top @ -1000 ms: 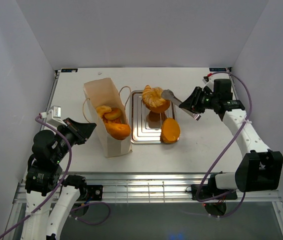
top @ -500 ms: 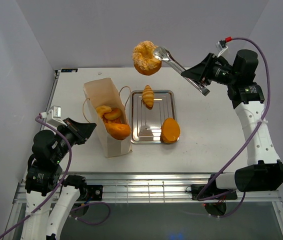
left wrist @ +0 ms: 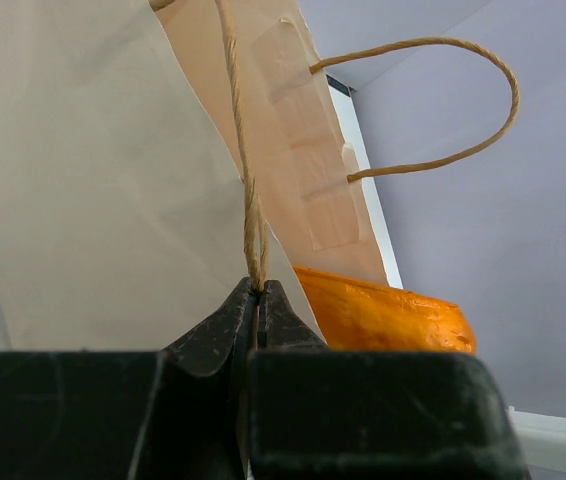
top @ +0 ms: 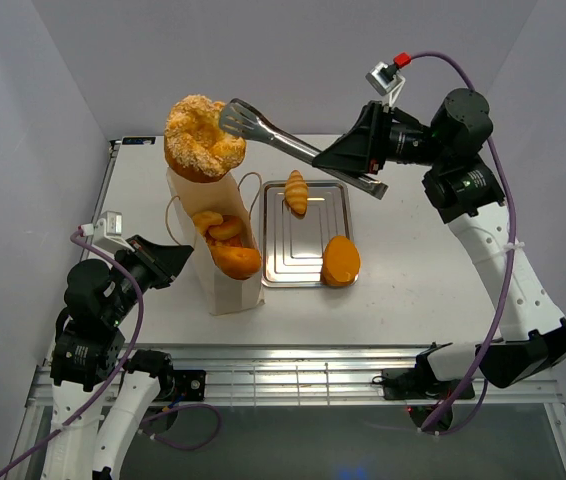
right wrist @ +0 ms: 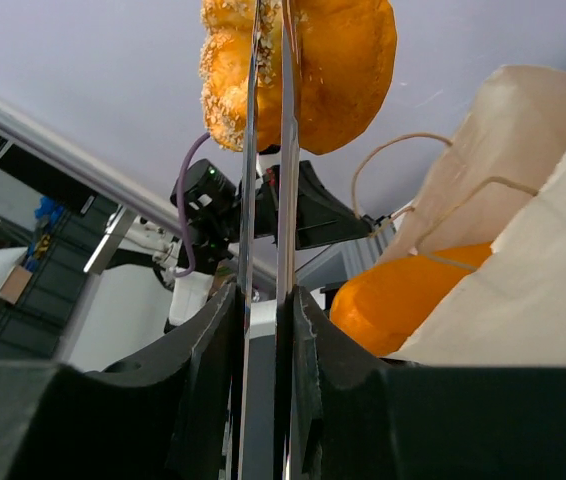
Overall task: Place the fake bread into the paper bag
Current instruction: Place the fake bread in the paper bag.
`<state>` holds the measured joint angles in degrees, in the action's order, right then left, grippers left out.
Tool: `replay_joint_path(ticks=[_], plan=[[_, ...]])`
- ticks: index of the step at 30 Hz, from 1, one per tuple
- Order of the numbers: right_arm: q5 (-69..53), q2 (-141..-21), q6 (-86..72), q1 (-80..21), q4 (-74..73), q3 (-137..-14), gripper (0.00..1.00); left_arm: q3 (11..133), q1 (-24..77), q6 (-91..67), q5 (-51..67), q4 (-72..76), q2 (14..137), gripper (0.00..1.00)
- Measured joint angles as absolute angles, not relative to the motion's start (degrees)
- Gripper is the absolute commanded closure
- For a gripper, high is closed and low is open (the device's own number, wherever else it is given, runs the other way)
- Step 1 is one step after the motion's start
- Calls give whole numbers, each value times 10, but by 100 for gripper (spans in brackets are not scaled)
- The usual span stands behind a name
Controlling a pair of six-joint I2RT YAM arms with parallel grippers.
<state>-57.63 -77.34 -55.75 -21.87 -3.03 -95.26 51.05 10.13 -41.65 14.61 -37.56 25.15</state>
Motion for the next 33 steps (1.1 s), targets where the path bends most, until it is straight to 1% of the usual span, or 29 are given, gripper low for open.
replay_joint_path(ticks=[6, 16, 25, 33], plan=[[-580, -773, -564, -256, -15, -933, 92, 511, 101, -419, 146, -375, 251, 100], [-552, -778, -520, -277, -67, -845, 92, 512, 101, -425, 146, -375, 251, 100], [-528, -795, -489, -279, -95, -835, 89, 523, 101, -427, 146, -377, 251, 100], [-505, -816, -466, -279, -115, -835, 89, 531, 101, -428, 146, -381, 251, 100]])
